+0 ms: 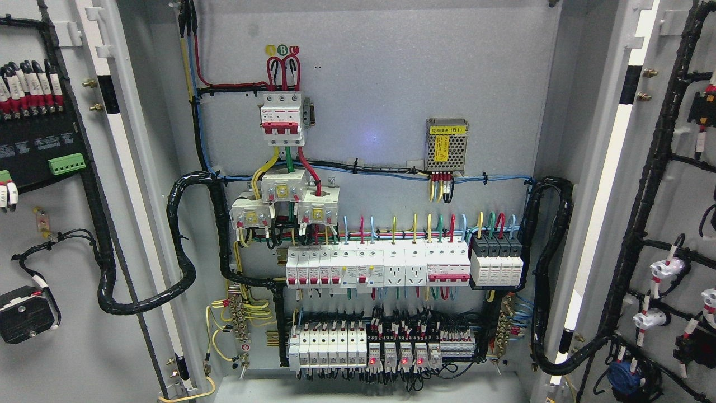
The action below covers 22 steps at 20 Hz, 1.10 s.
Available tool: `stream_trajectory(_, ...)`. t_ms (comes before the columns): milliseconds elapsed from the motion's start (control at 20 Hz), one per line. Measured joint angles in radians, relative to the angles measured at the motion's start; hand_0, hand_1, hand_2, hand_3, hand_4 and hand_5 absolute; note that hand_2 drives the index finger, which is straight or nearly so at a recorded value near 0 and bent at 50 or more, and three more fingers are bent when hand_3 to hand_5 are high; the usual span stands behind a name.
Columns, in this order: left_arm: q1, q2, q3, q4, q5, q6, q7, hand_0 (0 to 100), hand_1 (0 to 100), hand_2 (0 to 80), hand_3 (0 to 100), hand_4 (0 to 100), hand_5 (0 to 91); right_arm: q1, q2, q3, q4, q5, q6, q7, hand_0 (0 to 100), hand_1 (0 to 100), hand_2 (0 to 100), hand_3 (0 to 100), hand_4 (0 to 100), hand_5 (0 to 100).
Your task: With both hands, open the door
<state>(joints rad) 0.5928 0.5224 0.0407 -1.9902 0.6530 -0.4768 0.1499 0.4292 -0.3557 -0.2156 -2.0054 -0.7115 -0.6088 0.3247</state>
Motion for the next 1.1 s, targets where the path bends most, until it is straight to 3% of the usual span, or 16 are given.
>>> stream_trajectory(250, 0.001, -0.022, -0.027, 0.018, -0.021, 0.0, 0.0, 0, 0, 0.0, 0, 0, 0.0, 0.003, -0.004, 0.106, 0.069, 0.095, -0.001, 0.001, 19, 0, 0, 0, 0, 0)
stream_trajectory(601, -0.009, -0.081, -0.095, 0.149, -0.054, -0.001, -0.003, 0, 0, 0.0, 0, 0, 0.0, 0.001, 0.002, 0.275, 0.293, 0.161, -0.001, 0.003, 19, 0, 0, 0, 0, 0)
stream_trajectory(902, -0.044, -0.152, -0.148, 0.348, -0.065, 0.002, -0.019, 0, 0, 0.0, 0, 0, 0.0, -0.02, 0.051, 0.368, 0.539, 0.181, -0.001, 0.0, 19, 0, 0, 0, 0, 0)
stream_trajectory(1102, -0.071, -0.198, -0.188, 0.51, -0.07, 0.004, -0.023, 0, 0, 0.0, 0, 0, 0.0, -0.07, 0.108, 0.407, 0.75, 0.187, 0.001, -0.001, 19, 0, 0, 0, 0, 0)
